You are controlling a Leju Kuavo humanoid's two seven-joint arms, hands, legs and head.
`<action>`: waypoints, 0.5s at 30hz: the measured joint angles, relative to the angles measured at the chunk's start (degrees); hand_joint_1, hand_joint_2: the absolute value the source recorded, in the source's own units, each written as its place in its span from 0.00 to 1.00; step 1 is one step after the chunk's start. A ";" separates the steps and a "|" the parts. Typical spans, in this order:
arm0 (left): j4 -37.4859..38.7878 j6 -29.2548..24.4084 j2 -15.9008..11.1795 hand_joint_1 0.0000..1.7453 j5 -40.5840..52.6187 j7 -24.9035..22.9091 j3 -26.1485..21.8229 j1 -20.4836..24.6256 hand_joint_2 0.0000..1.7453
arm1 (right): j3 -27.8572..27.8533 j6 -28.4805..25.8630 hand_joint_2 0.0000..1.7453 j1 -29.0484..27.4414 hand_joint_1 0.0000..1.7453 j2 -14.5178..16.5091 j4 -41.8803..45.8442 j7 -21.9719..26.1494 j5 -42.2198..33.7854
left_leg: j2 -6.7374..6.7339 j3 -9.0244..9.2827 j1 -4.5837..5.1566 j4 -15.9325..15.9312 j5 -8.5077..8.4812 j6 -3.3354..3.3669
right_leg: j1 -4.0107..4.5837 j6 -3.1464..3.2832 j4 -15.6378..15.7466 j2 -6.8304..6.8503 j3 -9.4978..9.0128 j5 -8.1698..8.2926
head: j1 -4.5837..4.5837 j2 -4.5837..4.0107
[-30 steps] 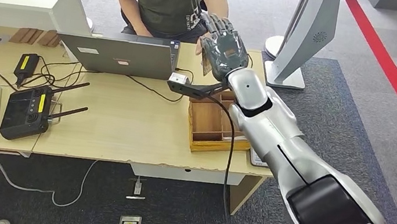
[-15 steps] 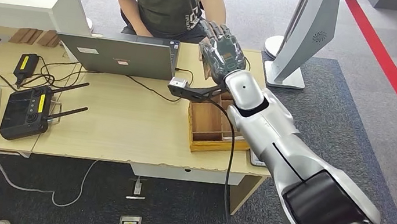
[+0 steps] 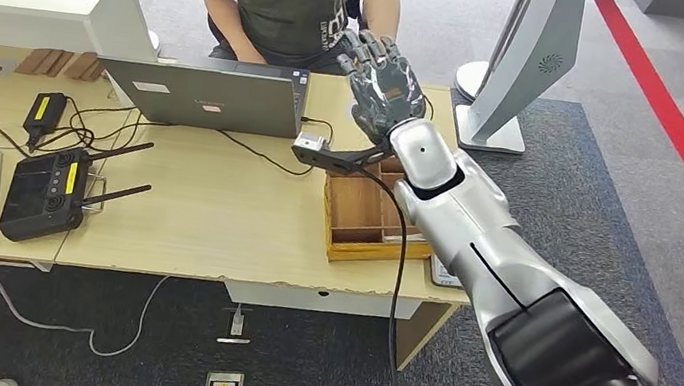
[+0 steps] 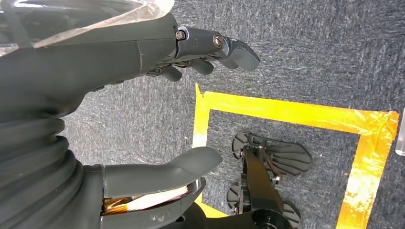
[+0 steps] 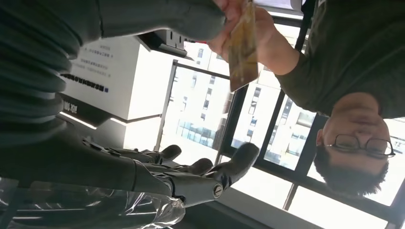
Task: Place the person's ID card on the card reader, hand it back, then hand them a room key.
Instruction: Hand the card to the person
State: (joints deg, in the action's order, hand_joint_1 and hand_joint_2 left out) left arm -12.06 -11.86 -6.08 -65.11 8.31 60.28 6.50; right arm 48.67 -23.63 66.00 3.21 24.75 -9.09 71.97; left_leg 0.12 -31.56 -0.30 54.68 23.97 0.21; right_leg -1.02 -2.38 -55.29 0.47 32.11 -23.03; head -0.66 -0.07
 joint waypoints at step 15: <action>0.02 -0.08 -0.02 0.00 -0.02 -0.04 0.00 -0.09 1.00 | 2.27 -0.06 0.00 0.45 0.00 -0.98 -1.06 -0.18 -0.05 | 0.00 0.01 0.00 0.00 0.00 0.00 | 0.00 0.00 0.00 0.00 0.00 0.00 | 0.00 0.00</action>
State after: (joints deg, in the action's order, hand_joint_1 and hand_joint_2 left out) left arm -12.05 -11.93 -6.10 -65.13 8.26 60.28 6.40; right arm 50.94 -23.69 66.46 2.23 23.69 -9.27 71.92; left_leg 0.12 -31.54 -0.30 54.68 23.97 0.21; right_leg -1.02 -2.38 -55.29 0.47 32.11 -23.03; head -0.66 -0.07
